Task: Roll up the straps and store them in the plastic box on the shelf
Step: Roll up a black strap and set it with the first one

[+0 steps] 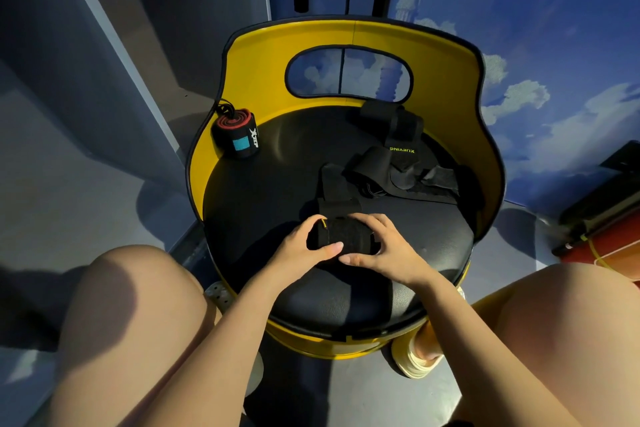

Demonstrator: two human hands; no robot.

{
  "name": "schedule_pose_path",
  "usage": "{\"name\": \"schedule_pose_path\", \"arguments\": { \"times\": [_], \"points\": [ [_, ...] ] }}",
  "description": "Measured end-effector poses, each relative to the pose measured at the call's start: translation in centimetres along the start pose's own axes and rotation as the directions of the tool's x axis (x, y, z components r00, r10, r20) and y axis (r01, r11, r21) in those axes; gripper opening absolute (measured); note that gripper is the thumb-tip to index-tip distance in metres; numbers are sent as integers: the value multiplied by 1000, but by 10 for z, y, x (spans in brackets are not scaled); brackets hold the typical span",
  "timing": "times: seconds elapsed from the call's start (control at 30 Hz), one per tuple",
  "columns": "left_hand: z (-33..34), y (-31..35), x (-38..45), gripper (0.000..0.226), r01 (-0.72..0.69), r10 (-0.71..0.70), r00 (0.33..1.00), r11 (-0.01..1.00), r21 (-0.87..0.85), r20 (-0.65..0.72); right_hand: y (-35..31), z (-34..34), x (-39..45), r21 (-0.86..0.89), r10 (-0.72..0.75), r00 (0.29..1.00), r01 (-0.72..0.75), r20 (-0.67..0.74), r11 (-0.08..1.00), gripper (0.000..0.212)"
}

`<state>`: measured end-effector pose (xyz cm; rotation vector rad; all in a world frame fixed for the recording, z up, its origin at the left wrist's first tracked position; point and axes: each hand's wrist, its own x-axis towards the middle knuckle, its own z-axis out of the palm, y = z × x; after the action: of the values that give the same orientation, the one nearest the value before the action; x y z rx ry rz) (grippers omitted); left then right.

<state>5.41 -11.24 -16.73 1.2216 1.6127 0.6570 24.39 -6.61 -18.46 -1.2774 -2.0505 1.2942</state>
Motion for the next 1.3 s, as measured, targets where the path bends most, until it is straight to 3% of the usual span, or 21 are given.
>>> {"name": "schedule_pose_path", "arguments": {
  "times": [0.1,0.37,0.47,0.53,0.63,0.77,0.87,0.97,1.07,1.17,1.3],
  "points": [
    [-4,0,-3,59,42,-42,999,999,11,18,-5,4,-3,-9,-22,999,22,-44,1000,56],
    [-9,-1,-10,71,149,-155,985,985,84,80,-7,0,1,19,70,993,-72,92,997,61],
    [-9,-2,-10,76,171,-177,982,981,92,63,-12,-4,1,55,106,984,-115,145,992,51],
    [-6,-2,-12,69,107,-106,994,989,102,-17,-16,-6,2,77,126,978,-140,165,987,48],
    [-3,-2,-12,45,-152,170,967,983,107,-188,-17,-5,7,100,160,974,-177,163,979,51],
    [-5,-6,-9,35,-228,228,973,974,9,-31,-11,-3,14,200,194,966,-227,169,953,60],
    [-8,-10,-3,40,-222,223,974,974,37,-30,-12,2,17,219,224,964,-251,142,943,56],
    [-11,-4,5,37,-188,192,981,978,93,-36,-14,10,17,206,186,983,-181,-7,962,42],
    [-15,5,14,37,-110,112,994,987,114,-12,-16,12,13,126,30,983,-7,-183,992,39],
    [-22,12,25,40,12,-10,1000,993,117,-14,-11,13,11,-27,-98,982,94,-165,995,53],
    [-24,19,34,43,61,-62,998,993,101,-1,-12,7,19,-58,-57,986,48,-158,997,64]
  ]
}}
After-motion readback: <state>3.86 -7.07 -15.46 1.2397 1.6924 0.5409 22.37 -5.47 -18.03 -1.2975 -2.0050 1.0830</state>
